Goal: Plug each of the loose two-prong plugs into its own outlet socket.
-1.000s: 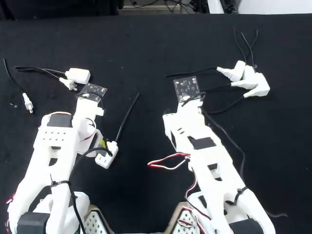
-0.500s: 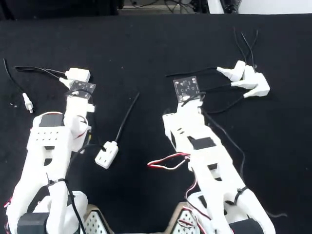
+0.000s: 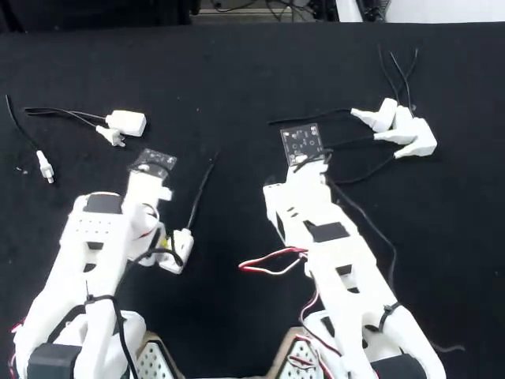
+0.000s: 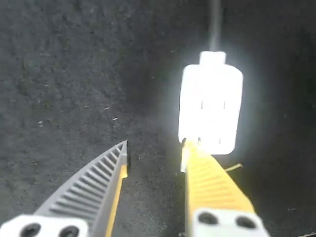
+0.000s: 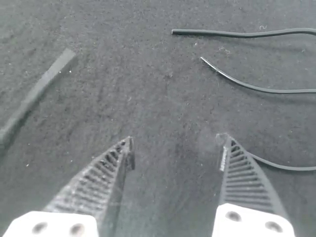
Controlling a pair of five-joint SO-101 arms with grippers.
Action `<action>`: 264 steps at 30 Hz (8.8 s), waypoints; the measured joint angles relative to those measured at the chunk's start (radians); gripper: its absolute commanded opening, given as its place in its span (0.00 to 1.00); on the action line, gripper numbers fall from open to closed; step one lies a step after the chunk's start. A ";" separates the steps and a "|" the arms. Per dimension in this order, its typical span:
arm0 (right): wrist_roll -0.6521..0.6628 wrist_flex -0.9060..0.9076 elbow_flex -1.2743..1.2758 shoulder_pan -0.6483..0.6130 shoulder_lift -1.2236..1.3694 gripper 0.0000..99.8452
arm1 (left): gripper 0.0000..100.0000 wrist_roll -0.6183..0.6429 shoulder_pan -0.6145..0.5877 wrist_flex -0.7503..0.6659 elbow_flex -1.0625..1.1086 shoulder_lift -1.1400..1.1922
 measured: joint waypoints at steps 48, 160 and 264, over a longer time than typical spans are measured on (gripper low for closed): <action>-0.066 0.000 -0.035 0.150 -0.002 0.27 | 0.20 0.227 0.035 -0.417 -0.315 0.552; -0.069 0.000 -0.035 0.109 -0.002 0.27 | 0.20 0.212 -0.198 -0.258 0.021 -0.215; -0.069 0.000 -0.037 0.132 -0.002 0.27 | 0.03 0.229 0.021 0.272 -0.689 0.221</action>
